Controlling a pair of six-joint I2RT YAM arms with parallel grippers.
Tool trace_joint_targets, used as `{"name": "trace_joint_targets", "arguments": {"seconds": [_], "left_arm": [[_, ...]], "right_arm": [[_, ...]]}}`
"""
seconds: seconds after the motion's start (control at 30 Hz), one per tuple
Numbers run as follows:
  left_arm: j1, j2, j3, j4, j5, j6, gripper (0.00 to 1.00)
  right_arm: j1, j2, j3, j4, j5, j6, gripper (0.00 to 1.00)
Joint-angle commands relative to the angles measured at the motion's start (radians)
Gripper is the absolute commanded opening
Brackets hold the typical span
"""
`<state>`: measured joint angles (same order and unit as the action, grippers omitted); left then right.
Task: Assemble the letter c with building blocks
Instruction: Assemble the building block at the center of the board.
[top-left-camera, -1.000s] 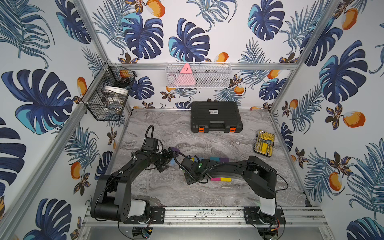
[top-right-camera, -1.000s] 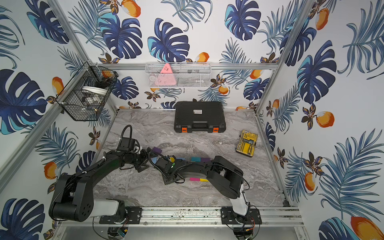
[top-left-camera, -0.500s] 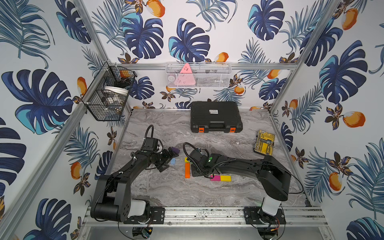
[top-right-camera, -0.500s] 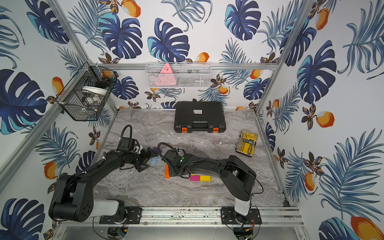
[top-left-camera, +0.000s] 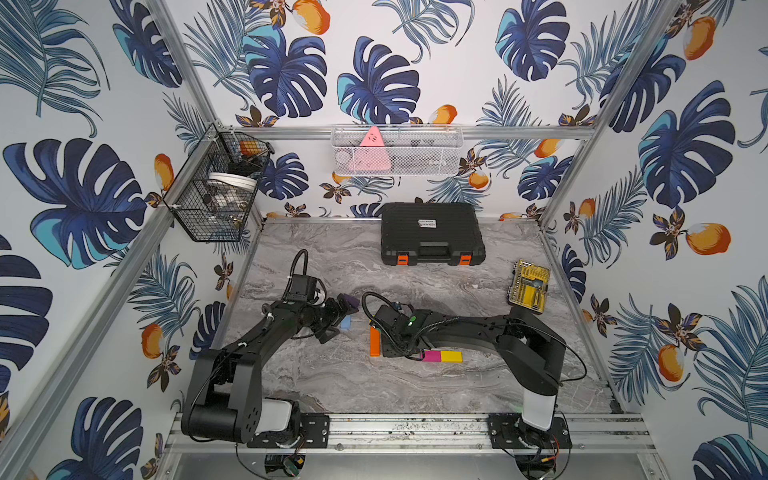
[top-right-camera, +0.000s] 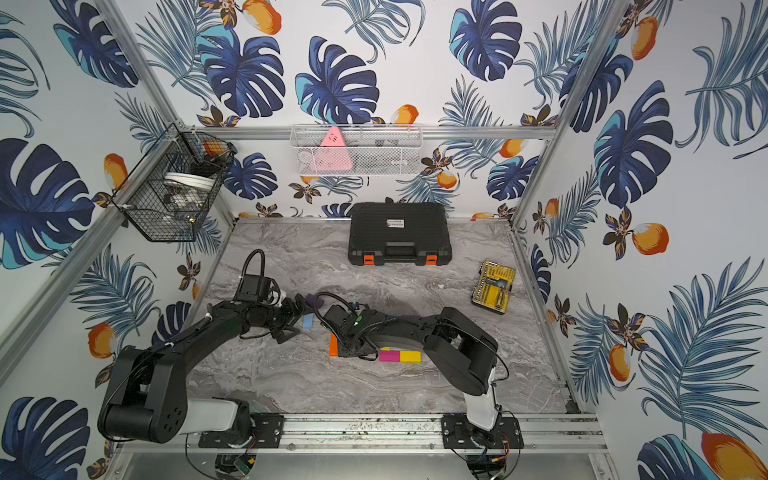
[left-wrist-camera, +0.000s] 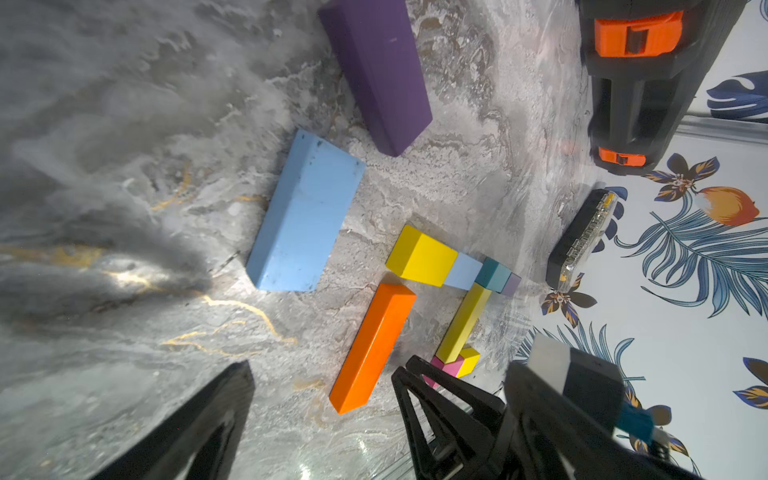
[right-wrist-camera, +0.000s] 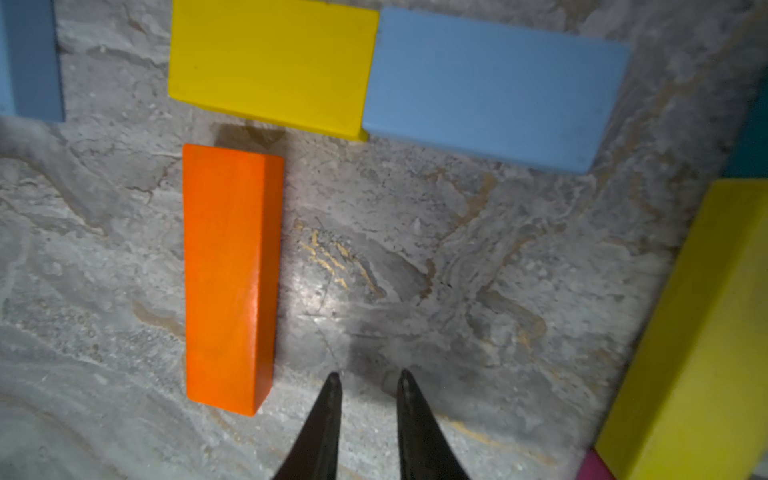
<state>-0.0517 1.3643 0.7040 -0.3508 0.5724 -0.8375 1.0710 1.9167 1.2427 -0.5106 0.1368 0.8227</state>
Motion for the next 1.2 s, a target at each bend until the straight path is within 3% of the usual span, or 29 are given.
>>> {"name": "trace_joint_targets", "arguments": {"seconds": [0.0,0.57,0.83,1.17], "left_arm": [[-0.002,-0.001,-0.005,0.012,0.011,0.000,0.99],[-0.010,-0.005,-0.013,0.016,0.009,-0.003,0.99],[-0.018,-0.007,-0.015,0.022,0.009,-0.009,0.99],[-0.037,0.000,-0.022,0.026,-0.001,-0.012,0.99]], "right_arm": [[0.000,0.022,0.023,0.027,-0.020,0.021,0.27],[0.001,0.068,0.088,0.014,-0.030,0.009,0.27],[0.011,-0.014,0.001,0.001,-0.010,-0.008,0.45],[0.005,0.039,0.063,-0.029,0.061,-0.014,0.32]]}}
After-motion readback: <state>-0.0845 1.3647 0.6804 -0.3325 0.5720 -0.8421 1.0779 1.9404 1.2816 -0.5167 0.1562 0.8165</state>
